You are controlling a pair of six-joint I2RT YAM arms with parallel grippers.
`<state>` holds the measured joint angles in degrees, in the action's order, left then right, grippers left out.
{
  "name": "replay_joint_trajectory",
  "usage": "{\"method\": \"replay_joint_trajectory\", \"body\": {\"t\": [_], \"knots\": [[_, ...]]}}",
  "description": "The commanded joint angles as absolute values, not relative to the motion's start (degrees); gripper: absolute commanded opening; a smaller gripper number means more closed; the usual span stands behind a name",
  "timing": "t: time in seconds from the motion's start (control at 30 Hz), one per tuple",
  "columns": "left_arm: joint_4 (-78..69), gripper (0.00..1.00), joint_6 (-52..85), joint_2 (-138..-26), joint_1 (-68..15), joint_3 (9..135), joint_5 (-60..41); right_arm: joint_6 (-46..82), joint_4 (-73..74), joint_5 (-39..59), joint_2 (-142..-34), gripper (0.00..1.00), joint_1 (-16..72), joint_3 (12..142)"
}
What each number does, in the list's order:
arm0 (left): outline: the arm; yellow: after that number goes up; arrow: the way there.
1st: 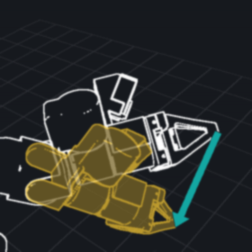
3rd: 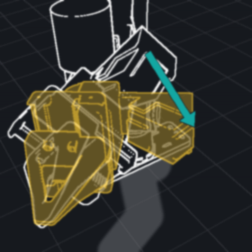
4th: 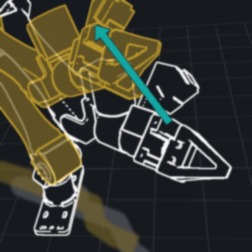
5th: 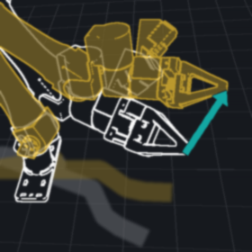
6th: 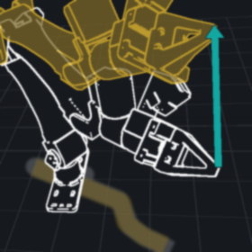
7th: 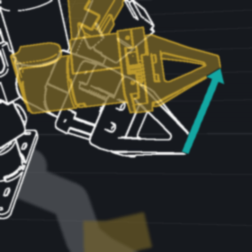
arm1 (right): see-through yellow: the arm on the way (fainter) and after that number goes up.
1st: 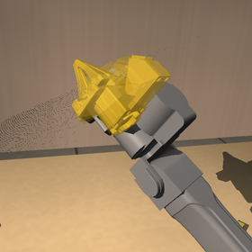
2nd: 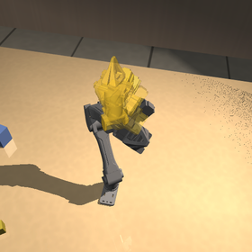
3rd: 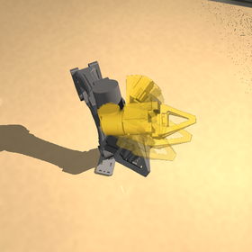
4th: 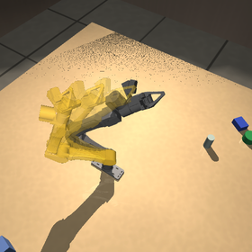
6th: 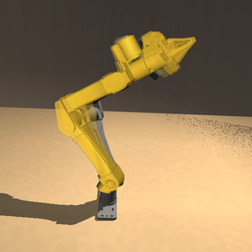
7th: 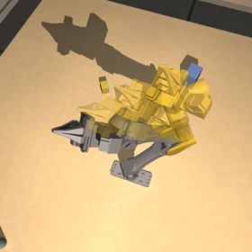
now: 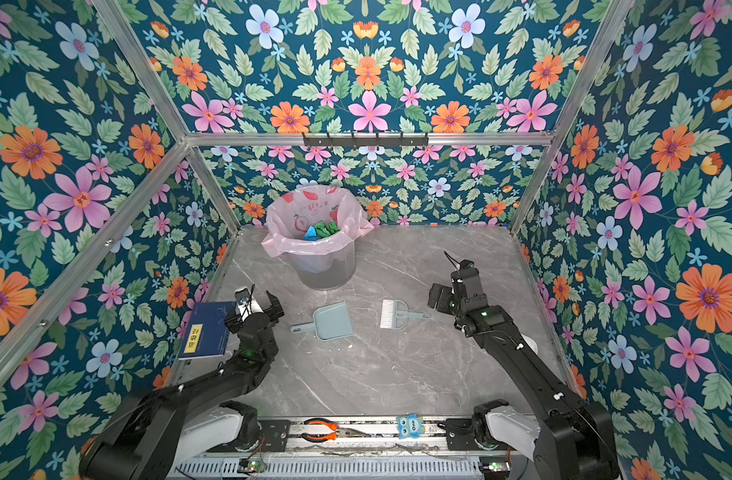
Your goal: Sweep away the paper scraps from the table
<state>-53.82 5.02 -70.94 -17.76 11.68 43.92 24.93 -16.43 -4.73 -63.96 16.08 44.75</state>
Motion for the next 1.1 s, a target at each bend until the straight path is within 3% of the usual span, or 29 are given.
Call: {"method": "replay_joint_trajectory", "body": {"t": [0.0, 0.07, 0.2, 0.4, 0.47, 0.53, 0.7, 0.9, 1.07], "knots": [[-69.81, 1.00, 0.60, -80.36, -13.98, 12.06, 41.49, 20.71, -5.52, -10.48, -63.11, 1.00, 16.24, 41.16], [-76.77, 1.00, -2.49, -86.10, -13.26, 12.94, 44.21, 17.23, 1.59, -13.19, -62.32, 1.00, 16.25, 37.52], [-83.51, 1.00, 0.99, -88.03, -8.46, 9.42, 35.71, 8.19, 9.24, -24.00, -64.69, 1.00, 15.79, 35.42], [-79.33, 1.00, 3.91, -89.62, -1.21, 9.57, 13.01, 7.23, 22.66, -22.80, -74.11, 1.00, 6.68, 32.06], [-87.11, 1.00, 2.02, -94.31, -1.22, 10.11, 12.93, 6.07, 20.64, -23.29, -74.70, 1.00, 4.59, 33.01], [-75.56, 1.00, 4.45, -91.01, -0.85, 12.63, 13.80, 3.92, 26.82, -21.75, -74.22, 1.00, 3.10, 30.20], [-79.20, 1.00, 3.22, -92.90, -0.81, 12.73, 12.77, 6.54, 24.83, -14.94, -72.94, 1.00, 1.76, 27.61], [-78.50, 1.00, 3.37, -92.55, -0.83, 12.75, 12.67, 3.20, 57.05, -12.71, -83.61, 1.00, 1.77, 15.49], [-76.63, 1.00, 2.51, -92.74, -0.93, 14.08, 12.34, 4.08, 54.09, -11.17, -83.44, 1.00, 1.14, 16.85]]}}
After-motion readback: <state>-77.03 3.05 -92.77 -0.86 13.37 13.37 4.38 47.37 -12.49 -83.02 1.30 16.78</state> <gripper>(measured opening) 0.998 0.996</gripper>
